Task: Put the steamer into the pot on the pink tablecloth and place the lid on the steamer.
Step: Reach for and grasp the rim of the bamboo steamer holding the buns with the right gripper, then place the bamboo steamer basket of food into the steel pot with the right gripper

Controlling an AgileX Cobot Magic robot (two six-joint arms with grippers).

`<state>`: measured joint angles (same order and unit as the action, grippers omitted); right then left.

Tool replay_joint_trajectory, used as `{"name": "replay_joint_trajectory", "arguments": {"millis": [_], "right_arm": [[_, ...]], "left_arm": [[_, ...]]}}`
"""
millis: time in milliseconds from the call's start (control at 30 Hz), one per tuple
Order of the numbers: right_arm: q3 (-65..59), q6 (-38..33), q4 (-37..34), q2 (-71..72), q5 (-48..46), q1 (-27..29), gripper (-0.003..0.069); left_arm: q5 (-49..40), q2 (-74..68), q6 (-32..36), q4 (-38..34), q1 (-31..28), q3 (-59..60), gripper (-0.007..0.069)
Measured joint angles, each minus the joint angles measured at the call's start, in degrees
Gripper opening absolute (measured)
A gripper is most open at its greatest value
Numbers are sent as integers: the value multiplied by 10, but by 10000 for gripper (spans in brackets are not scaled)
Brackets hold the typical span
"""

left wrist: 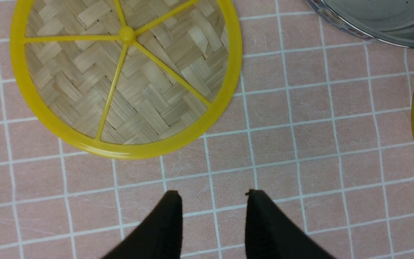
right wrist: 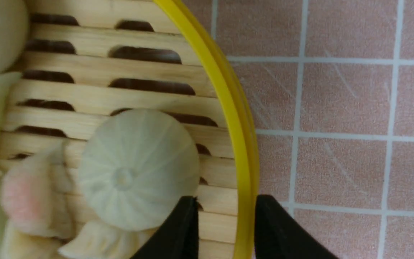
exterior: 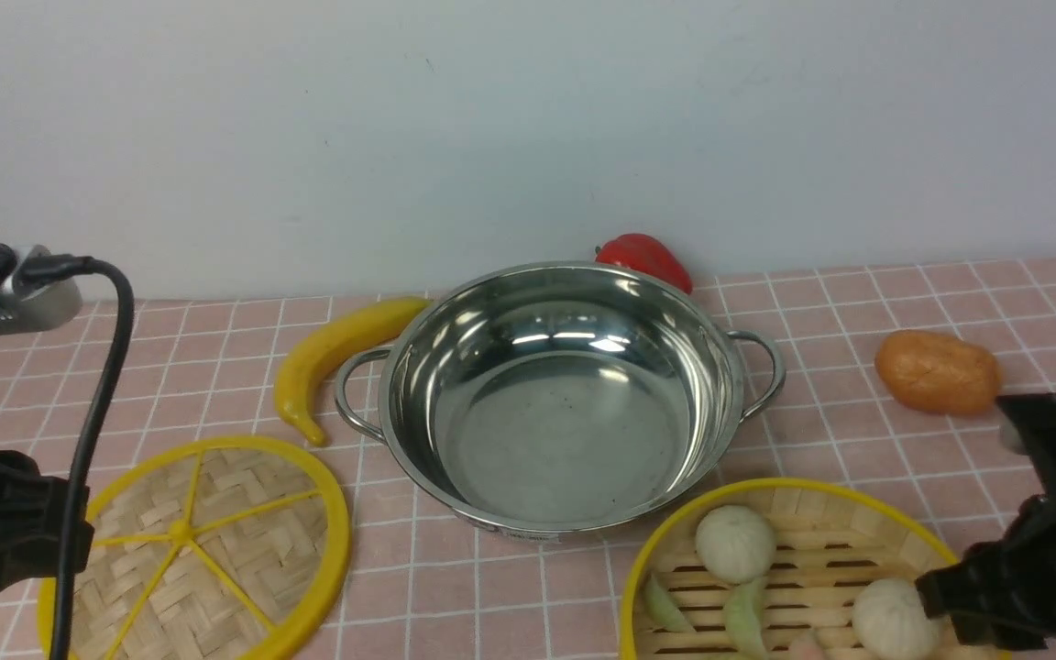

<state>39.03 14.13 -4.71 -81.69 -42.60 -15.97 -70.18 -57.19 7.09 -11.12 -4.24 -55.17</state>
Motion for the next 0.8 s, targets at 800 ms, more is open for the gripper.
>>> {"name": "replay_joint_trajectory", "arguments": {"millis": [800], "right_arm": [[157, 9, 85, 44, -258, -1, 50]], "left_arm": [[0, 0, 0, 0, 0, 0, 243]]}}
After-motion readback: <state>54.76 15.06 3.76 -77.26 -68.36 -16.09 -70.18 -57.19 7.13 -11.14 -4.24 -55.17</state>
